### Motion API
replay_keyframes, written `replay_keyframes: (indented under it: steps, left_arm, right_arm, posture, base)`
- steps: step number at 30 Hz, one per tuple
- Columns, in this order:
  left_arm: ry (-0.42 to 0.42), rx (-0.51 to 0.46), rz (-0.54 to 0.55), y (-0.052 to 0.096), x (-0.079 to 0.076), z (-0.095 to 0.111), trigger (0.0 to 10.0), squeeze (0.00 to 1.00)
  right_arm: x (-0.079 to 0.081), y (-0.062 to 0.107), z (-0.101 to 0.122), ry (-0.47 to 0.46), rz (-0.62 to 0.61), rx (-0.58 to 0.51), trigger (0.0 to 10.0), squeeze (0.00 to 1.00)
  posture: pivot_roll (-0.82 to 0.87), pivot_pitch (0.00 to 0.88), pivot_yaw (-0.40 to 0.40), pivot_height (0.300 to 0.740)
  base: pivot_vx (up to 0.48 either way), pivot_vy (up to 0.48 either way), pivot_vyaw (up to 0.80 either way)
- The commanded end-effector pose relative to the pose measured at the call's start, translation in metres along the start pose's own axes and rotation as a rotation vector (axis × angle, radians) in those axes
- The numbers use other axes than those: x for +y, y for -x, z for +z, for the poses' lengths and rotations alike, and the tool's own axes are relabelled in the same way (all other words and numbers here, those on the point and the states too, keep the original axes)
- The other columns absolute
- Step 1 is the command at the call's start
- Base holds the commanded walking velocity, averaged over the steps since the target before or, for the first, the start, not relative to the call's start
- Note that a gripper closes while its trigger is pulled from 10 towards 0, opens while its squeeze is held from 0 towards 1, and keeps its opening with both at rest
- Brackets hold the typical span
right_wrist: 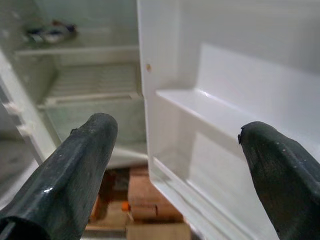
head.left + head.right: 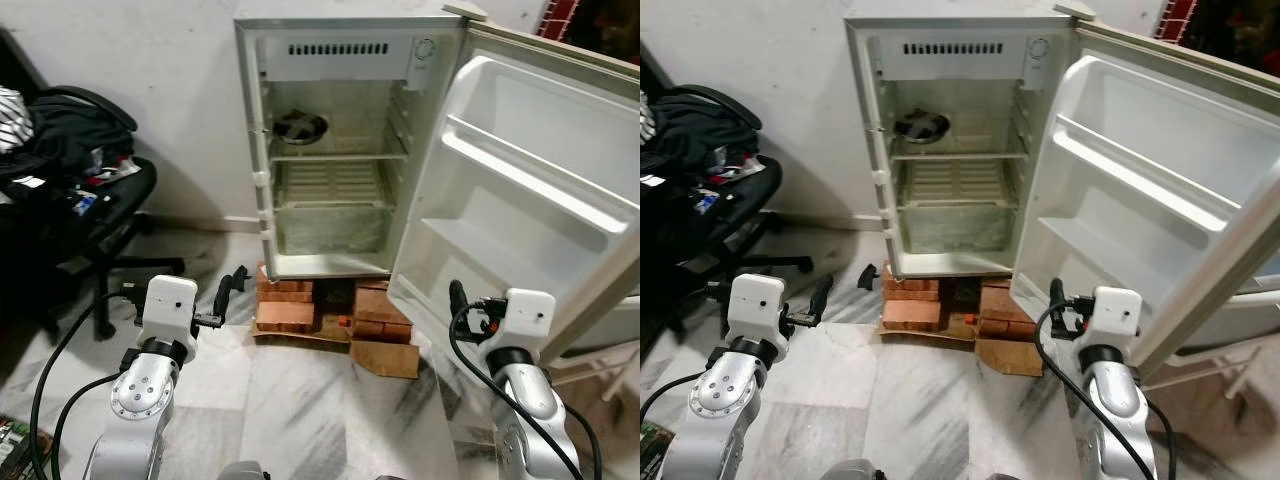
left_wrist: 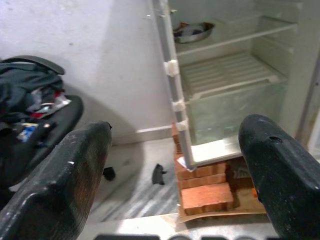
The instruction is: Restocking fridge
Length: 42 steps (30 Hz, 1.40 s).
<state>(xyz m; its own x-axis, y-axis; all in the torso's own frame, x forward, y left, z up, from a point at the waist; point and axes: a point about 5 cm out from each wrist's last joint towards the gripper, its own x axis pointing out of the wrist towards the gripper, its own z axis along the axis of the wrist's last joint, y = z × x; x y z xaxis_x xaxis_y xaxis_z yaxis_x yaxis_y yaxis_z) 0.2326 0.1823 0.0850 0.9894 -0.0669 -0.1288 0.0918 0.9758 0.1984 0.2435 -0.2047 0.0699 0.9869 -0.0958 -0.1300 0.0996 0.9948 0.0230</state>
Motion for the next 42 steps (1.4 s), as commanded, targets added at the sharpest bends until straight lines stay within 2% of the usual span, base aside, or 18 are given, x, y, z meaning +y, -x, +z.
replay_keyframes:
  steps: [1, 7, 15, 19, 20, 24, 29, 31, 32, 33, 35, 39, 42]
  left_arm:
    - [0.002, -0.003, -0.008, 0.000, -0.002, 0.001, 10.0, 0.00]
    - [0.007, 0.011, -0.006, 0.007, -0.004, -0.004, 10.0, 0.00]
    - [-0.001, 0.054, -0.063, 0.009, -0.014, -0.008, 10.0, 0.00]
    - [-0.005, 0.055, -0.092, 0.010, -0.017, -0.008, 10.0, 0.00]
    - [-0.011, 0.054, -0.099, 0.011, -0.018, -0.008, 10.0, 0.00]
    - [-0.013, 0.055, -0.107, 0.012, -0.019, -0.008, 10.0, 0.00]
    - [-0.015, 0.067, -0.111, 0.014, -0.019, -0.010, 10.0, 0.00]
    - [0.000, 0.064, -0.106, 0.015, -0.020, -0.010, 10.0, 0.00]
    - [-0.004, 0.064, -0.089, 0.015, -0.019, -0.010, 10.0, 0.00]
    - [-0.004, 0.064, -0.089, 0.015, -0.019, -0.010, 10.0, 0.00]
    - [-0.018, 0.073, -0.044, 0.014, -0.015, -0.011, 10.0, 0.00]
    - [-0.005, 0.082, -0.022, 0.012, -0.010, -0.013, 10.0, 0.00]
    - [0.003, 0.080, -0.005, 0.010, -0.008, -0.010, 10.0, 0.00]
  right_arm:
    - [0.005, -0.005, 0.009, -0.003, 0.031, -0.029, 10.0, 0.00]
    - [0.019, -0.014, 0.018, -0.011, 0.107, -0.050, 10.0, 0.00]
    - [0.030, -0.010, 0.016, -0.070, 0.185, -0.037, 10.0, 0.00]
    - [0.038, -0.006, 0.011, -0.111, 0.298, 0.010, 10.0, 0.00]
    - [0.042, -0.003, 0.007, -0.117, 0.373, 0.048, 10.0, 0.00]
    - [0.039, 0.001, -0.002, -0.106, 0.465, 0.130, 10.0, 0.00]
    - [0.028, -0.003, -0.006, -0.058, 0.480, 0.182, 10.0, 0.00]
    - [0.019, -0.011, 0.000, 0.018, 0.433, 0.141, 10.0, 0.00]
    - [0.013, -0.019, 0.009, 0.024, 0.381, 0.093, 10.0, 0.00]
    - [0.013, -0.019, 0.009, 0.024, 0.381, 0.093, 10.0, 0.00]
    - [0.010, -0.036, 0.028, 0.015, 0.309, 0.013, 10.0, 0.00]
    - [0.011, -0.048, 0.042, -0.005, 0.267, -0.043, 10.0, 0.00]
    - [0.010, -0.057, 0.053, -0.028, 0.189, -0.090, 10.0, 0.00]
  posture:
    - [0.09, 0.000, -0.028, 0.740]
    - [0.10, 0.000, -0.050, 0.740]
    - [0.10, 0.000, -0.051, 0.740]
    - [0.10, 0.000, -0.049, 0.740]
    - [0.11, 0.000, -0.049, 0.740]
    - [0.11, 0.000, -0.052, 0.740]
    - [0.12, 0.001, -0.056, 0.740]
    - [0.12, 0.000, -0.058, 0.740]
    - [0.12, 0.000, -0.058, 0.740]
    - [0.12, 0.000, -0.058, 0.740]
    - [0.13, 0.000, -0.057, 0.740]
    - [0.14, 0.000, -0.058, 0.740]
    - [0.14, 0.000, -0.059, 0.740]
  base:
    - [0.000, -0.428, 0.00]
    - [0.000, -0.452, 0.00]
    - [0.000, -0.475, 0.00]
    - [0.000, -0.480, 0.00]
    - [0.000, -0.480, 0.00]
    - [0.000, -0.480, 0.00]
    - [0.000, -0.480, 0.00]
    - [0.000, -0.240, 0.00]
    - [0.000, 0.000, 0.00]
    - [0.000, 0.000, 0.00]
    - [0.000, 0.000, 0.00]
    - [0.000, 0.000, 0.00]
    - [0.000, 0.000, 0.00]
